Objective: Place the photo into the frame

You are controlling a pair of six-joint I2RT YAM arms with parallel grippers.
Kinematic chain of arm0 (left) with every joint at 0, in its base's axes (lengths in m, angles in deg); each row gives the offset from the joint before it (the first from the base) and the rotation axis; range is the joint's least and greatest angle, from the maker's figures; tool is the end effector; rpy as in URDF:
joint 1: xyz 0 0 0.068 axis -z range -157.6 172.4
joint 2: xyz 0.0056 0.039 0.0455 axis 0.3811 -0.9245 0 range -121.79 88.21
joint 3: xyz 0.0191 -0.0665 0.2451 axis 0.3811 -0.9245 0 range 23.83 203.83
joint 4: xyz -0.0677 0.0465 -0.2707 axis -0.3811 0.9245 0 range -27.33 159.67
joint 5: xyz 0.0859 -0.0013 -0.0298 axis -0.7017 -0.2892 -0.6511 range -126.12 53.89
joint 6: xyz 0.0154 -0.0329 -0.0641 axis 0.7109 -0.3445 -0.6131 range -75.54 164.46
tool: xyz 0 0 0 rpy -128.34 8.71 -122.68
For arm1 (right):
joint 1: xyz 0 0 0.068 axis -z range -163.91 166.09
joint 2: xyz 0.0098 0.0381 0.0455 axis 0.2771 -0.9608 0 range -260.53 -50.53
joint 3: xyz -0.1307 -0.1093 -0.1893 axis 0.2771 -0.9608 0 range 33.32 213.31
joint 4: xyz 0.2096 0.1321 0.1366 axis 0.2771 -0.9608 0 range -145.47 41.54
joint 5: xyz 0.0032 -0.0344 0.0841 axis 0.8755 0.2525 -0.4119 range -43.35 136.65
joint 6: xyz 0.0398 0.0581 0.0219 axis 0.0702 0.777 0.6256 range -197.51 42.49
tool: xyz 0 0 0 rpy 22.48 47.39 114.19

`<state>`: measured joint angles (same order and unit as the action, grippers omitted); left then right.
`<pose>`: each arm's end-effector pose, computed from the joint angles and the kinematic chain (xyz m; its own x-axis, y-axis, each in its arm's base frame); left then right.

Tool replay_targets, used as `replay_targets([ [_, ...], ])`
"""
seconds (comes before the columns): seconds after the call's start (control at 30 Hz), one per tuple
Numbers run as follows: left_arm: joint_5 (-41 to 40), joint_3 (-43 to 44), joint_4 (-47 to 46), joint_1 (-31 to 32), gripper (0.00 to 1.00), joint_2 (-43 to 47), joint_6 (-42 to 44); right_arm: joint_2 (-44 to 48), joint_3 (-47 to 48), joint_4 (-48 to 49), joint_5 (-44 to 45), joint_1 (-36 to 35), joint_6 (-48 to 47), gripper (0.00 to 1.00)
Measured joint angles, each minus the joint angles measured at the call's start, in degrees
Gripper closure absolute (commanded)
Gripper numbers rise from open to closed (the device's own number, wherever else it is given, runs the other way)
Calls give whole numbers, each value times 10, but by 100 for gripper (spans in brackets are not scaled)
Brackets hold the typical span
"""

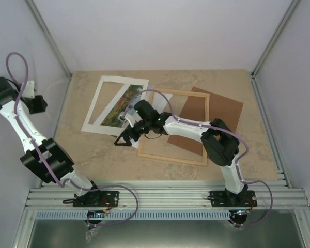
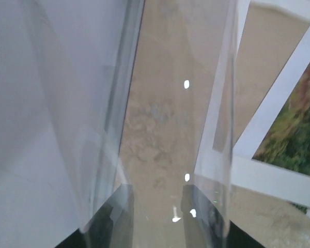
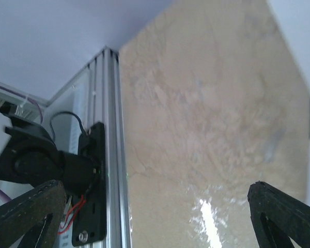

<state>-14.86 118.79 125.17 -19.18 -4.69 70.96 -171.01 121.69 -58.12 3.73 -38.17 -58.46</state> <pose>0.2861 0.2241 0.3137 -0.7986 -0.1526 -0.5822 -0.1435 0.9877 -0.0621 0.2533 0.4238 0.1541 -0.6587 -0.5059 -0.5569 -0.7153 0.1912 0.6722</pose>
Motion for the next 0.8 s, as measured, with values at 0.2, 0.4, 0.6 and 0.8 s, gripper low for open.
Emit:
replay_targets([
  [0.2,93,138,67,0,67,14,2,59,-5,79,14,58,-9,2],
  [0.4,274,180,131,15,66,45,-8,71,-3,218,-37,166,90,2],
  [0.6,407,136,85,87,66,100,-115,94,-43,363,-73,218,216,2],
  [0.8,511,-92,-258,119,66,223,-440,123,-29,453,-78,188,296,2],
])
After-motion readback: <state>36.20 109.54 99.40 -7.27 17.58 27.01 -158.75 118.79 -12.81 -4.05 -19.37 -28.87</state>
